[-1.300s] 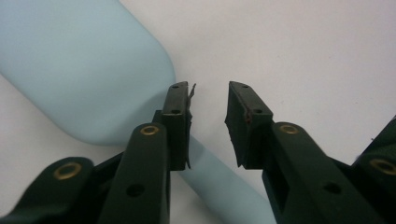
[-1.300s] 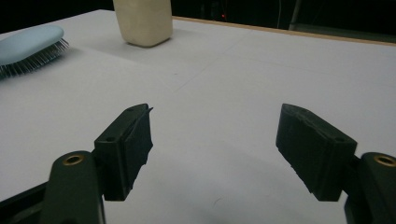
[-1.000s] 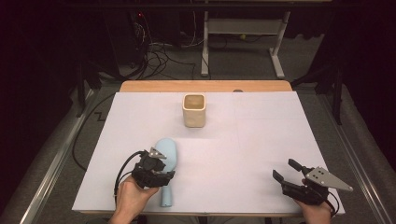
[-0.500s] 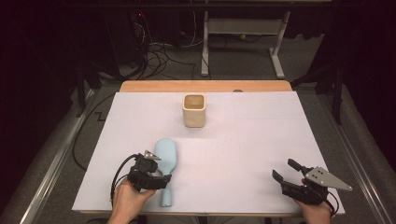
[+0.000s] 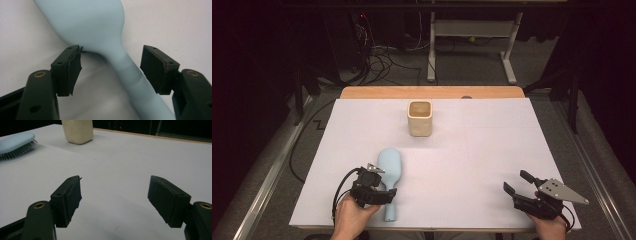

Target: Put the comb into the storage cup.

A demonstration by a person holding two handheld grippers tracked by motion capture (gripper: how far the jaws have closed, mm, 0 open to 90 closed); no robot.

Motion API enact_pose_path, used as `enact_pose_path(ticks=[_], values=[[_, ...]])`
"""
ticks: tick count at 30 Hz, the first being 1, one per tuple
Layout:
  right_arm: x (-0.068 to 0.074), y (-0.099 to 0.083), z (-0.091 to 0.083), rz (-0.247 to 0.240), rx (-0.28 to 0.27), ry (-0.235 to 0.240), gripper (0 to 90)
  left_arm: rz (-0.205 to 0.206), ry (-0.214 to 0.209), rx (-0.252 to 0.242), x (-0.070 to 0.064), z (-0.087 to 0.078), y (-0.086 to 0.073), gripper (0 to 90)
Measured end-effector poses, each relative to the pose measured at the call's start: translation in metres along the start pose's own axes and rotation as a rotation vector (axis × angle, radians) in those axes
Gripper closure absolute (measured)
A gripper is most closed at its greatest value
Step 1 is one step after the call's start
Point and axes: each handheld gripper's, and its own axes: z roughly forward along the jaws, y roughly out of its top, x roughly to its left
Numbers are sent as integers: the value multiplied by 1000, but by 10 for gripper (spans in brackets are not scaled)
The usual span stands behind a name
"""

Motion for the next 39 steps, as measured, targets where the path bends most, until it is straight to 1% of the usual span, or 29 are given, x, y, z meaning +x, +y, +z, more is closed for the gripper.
enact_pose_path(ticks=[4,7,12,17,18,19,22,29,39], values=[[0,0,0,0,0,0,272,-6,-6,7,0,0,-1,333],[0,0,0,-3,2,2,272,-5,-1,7,-1,1,-1,325],[0,0,0,-1,3,1,272,-12,-7,25,0,7,0,324],[0,0,0,-1,2,1,272,-14,-10,32,0,11,3,349],[0,0,0,-2,2,2,272,-11,1,32,0,12,4,357],[0,0,0,-2,2,2,272,-11,1,32,0,12,4,367],[0,0,0,-2,2,2,272,-6,28,41,2,14,8,392],[0,0,0,-1,3,2,272,-10,36,55,4,17,12,425],[0,0,0,-1,3,3,272,6,62,89,4,25,20,492]])
